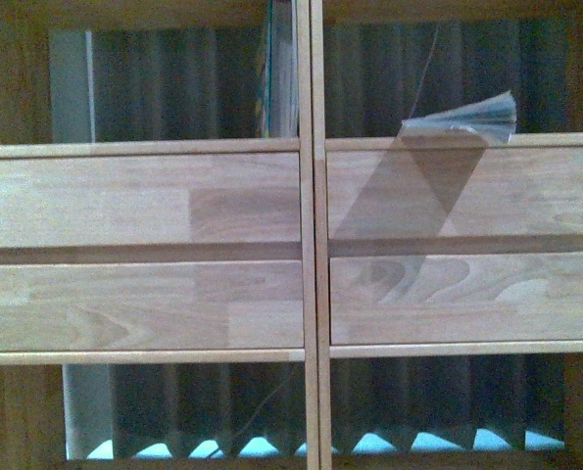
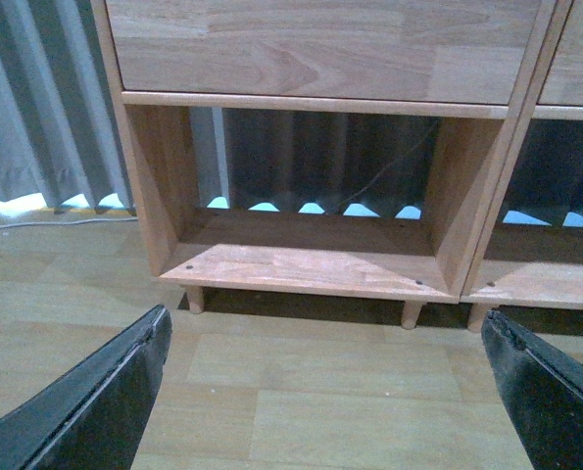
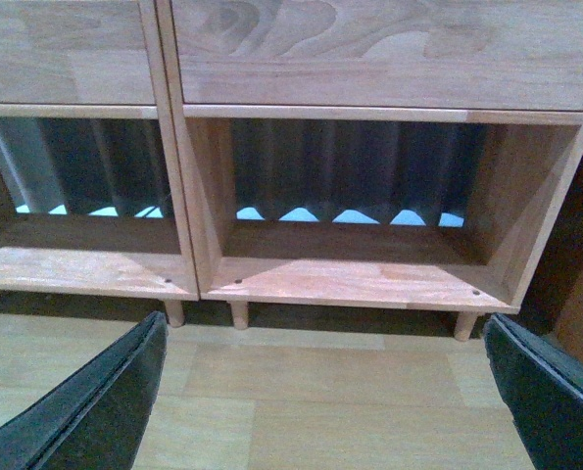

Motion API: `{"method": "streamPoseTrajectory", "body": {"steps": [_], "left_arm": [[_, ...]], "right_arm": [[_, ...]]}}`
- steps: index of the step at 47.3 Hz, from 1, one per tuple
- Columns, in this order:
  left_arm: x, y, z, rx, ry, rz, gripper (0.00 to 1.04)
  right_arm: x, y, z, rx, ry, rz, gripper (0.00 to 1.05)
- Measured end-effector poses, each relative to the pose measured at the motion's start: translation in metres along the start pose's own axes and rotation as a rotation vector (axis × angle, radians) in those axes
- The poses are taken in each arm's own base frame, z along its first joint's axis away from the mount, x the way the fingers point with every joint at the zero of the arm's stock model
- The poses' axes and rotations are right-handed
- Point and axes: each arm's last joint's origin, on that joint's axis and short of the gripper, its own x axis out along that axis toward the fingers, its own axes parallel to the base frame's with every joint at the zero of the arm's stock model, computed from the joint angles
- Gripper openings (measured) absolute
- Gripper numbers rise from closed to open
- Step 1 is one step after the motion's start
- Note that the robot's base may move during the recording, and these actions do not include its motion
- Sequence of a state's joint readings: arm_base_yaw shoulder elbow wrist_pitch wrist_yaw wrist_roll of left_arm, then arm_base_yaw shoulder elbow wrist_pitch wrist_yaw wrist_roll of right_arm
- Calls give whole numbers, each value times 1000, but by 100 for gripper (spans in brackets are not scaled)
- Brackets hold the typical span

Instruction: Organize books on shelf

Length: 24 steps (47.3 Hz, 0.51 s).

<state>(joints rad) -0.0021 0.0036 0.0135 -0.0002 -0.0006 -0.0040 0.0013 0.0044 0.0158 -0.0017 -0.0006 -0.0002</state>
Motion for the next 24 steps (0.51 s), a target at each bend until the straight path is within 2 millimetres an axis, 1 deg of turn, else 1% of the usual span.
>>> {"method": "streamPoseTrajectory", "body": {"steps": [24], "left_arm": [[0, 0, 0, 0, 0, 0, 97]], "right_arm": [[0, 0, 0, 0, 0, 0, 98]]}}
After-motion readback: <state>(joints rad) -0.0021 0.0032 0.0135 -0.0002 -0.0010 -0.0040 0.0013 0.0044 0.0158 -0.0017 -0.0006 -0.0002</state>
